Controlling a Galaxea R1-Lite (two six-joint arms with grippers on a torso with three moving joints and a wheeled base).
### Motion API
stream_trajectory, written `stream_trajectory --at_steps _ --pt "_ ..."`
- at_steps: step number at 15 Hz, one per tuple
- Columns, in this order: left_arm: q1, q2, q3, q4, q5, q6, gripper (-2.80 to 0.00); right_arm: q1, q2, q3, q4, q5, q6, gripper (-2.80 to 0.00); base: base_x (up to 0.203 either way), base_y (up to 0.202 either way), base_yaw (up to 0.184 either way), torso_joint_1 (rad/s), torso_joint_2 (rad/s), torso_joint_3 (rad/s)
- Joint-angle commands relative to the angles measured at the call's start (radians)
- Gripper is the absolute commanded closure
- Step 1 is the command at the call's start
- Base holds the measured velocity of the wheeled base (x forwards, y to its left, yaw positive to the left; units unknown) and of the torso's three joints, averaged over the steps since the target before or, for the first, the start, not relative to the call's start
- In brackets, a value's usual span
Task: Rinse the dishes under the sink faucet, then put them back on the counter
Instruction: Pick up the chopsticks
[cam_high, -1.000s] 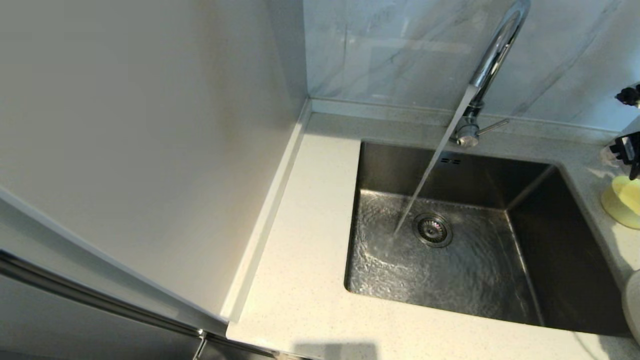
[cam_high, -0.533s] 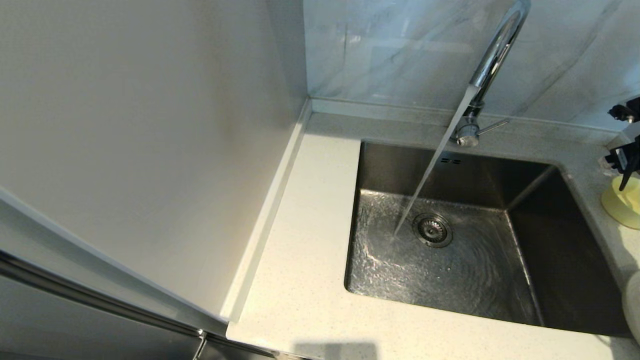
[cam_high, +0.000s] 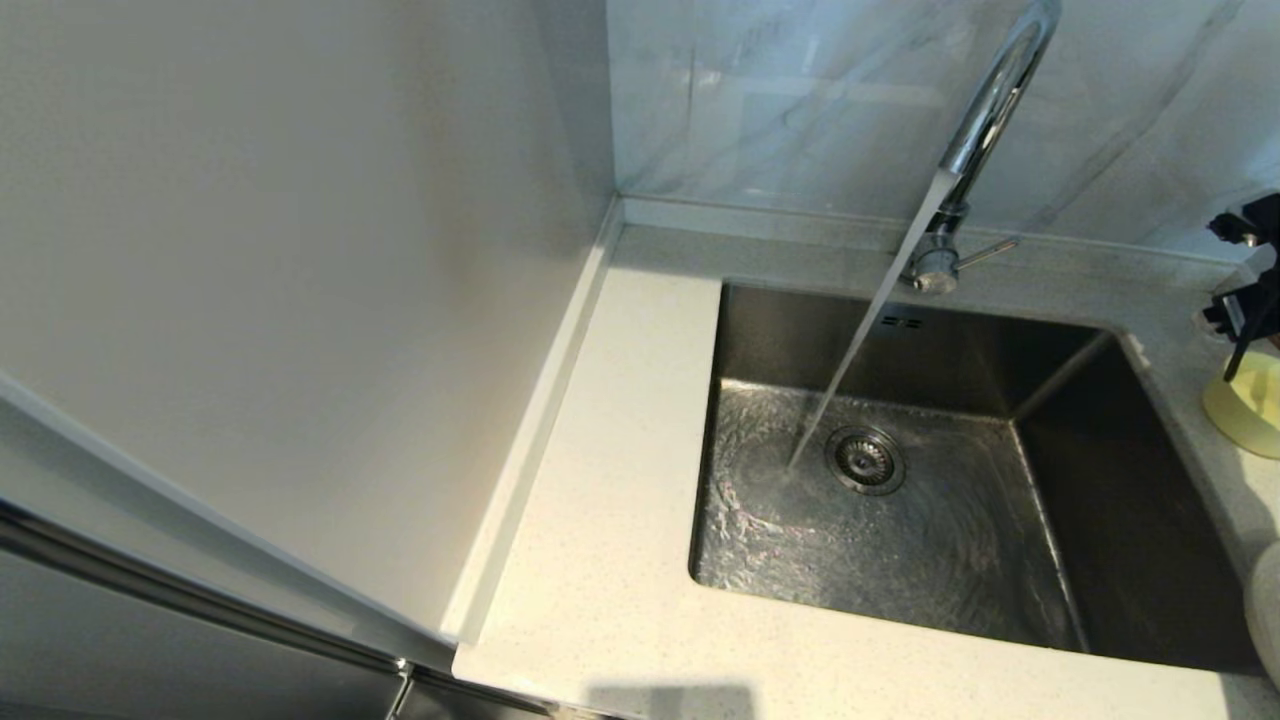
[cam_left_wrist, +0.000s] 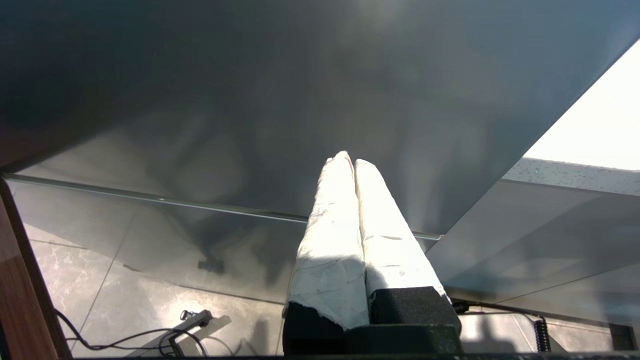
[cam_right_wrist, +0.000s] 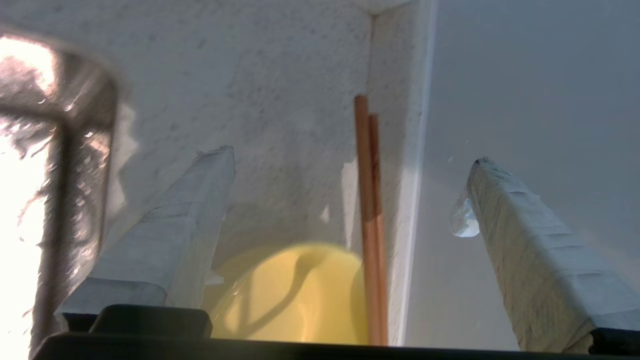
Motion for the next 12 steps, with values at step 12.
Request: stream_trajectory --at_steps 12 --pt "0.000 0.000 0.000 0.000 0.000 0.000 0.00 -0.048 0.095 -0.085 -0.026 -0.008 -0.051 -2.80 0.000 0.000 0.000 0.000 0.00 0.000"
